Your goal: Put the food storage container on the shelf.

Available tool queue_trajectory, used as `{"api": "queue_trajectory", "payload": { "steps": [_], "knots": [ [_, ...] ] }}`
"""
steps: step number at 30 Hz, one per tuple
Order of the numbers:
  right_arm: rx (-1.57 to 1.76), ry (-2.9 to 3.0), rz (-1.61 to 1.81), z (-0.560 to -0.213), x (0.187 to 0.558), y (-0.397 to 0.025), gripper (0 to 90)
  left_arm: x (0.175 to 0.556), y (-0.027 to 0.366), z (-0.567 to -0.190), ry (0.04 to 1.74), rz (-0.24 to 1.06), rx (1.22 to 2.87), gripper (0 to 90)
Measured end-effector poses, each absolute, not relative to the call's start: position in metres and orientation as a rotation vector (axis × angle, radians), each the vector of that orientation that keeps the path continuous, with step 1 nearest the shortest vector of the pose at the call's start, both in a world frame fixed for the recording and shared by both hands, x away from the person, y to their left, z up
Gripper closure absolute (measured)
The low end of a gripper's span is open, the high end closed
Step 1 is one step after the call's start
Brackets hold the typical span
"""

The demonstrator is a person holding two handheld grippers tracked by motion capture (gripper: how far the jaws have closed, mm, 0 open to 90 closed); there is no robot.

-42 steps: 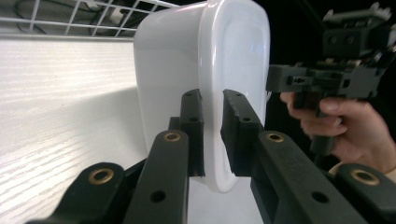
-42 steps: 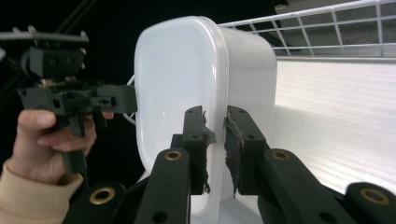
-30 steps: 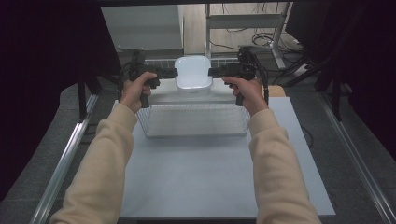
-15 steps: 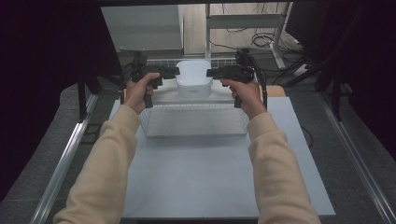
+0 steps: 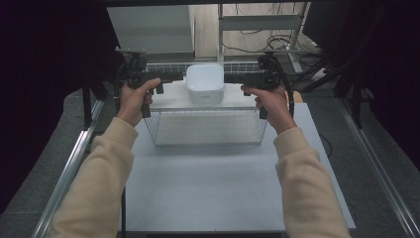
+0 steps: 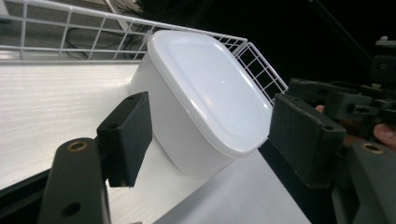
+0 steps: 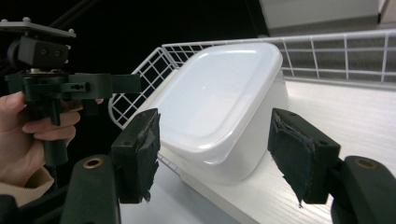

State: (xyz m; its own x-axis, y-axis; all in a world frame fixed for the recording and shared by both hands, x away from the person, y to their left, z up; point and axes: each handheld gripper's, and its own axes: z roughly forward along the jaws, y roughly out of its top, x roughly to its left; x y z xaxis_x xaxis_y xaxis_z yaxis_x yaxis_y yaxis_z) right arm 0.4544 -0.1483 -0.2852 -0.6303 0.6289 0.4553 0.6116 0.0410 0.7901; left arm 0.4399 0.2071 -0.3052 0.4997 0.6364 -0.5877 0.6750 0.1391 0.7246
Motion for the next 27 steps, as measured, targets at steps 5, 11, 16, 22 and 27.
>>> {"api": "queue_trajectory", "payload": {
  "steps": [5,11,16,22,27],
  "knots": [
    [1.263,2.280,1.682,-0.285,0.445,-0.157,33.2,0.428,0.202,-0.300,1.146,0.000,1.598,29.8],
    [1.204,2.293,1.672,-0.290,0.431,-0.170,32.9,0.407,0.199,-0.298,1.109,0.057,1.663,29.8],
    [1.147,2.296,1.657,-0.299,0.411,-0.180,32.9,0.378,0.200,-0.306,1.066,0.084,1.688,29.0],
    [1.069,2.285,1.630,-0.312,0.379,-0.193,32.7,0.343,0.205,-0.324,1.023,0.111,1.709,28.3],
    [1.013,2.273,1.570,-0.336,0.354,-0.202,31.9,0.320,0.209,-0.349,0.999,0.137,1.717,27.9]
  ]
}}
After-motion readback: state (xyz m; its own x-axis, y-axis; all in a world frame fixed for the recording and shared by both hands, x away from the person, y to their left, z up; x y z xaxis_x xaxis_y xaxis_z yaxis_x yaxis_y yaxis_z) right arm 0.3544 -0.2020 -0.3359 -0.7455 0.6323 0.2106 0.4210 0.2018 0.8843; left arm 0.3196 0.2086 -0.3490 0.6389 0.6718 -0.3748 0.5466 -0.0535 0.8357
